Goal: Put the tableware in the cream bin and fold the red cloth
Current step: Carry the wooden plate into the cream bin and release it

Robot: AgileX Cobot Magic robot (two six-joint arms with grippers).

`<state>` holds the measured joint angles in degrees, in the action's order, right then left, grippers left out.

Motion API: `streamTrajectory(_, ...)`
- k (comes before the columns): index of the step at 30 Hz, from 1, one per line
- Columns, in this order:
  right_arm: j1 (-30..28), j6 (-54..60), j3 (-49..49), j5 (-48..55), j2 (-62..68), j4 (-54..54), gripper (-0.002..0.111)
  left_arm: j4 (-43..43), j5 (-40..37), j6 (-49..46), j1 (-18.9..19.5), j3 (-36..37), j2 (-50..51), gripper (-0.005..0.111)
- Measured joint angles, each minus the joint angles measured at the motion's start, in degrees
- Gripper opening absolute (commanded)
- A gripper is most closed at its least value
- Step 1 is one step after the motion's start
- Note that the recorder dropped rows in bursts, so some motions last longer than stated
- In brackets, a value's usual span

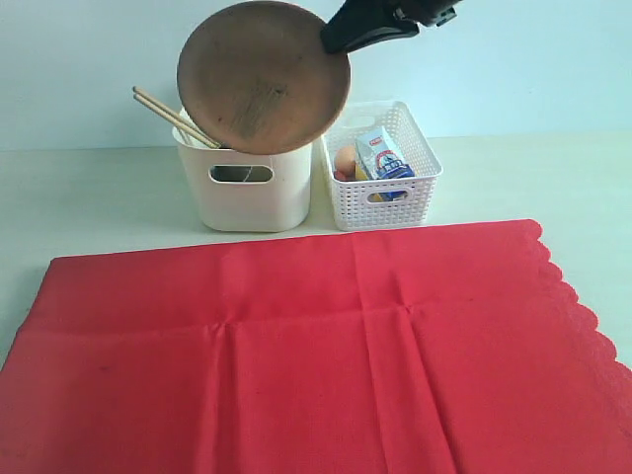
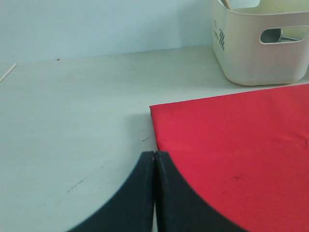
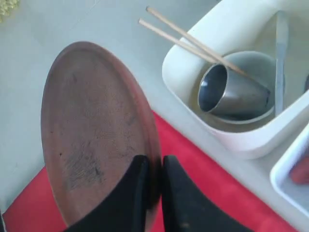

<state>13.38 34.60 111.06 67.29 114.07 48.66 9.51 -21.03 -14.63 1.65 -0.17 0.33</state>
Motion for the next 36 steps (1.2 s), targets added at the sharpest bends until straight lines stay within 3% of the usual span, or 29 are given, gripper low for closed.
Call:
streamTrajectory(7, 0.00, -5.81, 14.55, -0.90, 10.24, -2.08, 0.000, 0.00, 0.00, 0.00, 0.00, 0.00, 0.00, 0.000)
streamTrajectory(13, 0.00, -8.69, 21.60, -7.51, 17.49, -2.31, 0.000, 0.00, 0.00, 0.00, 0.00, 0.00, 0.00, 0.000)
streamTrajectory(21, 0.00, -8.41, 22.60, -17.28, 24.64, 2.18, 0.000, 0.00, 0.00, 0.00, 0.00, 0.00, 0.00, 0.000)
streamTrajectory(32, 0.00, -3.30, 22.71, -18.16, 29.15, 5.69, 0.000, 0.00, 0.00, 0.00, 0.00, 0.00, 0.00, 0.000)
streamTrajectory(36, 0.00, -3.20, 22.74, -16.83, 30.60, 5.50, 0.010, 0.00, 0.00, 0.00, 0.00, 0.00, 0.00, 0.000)
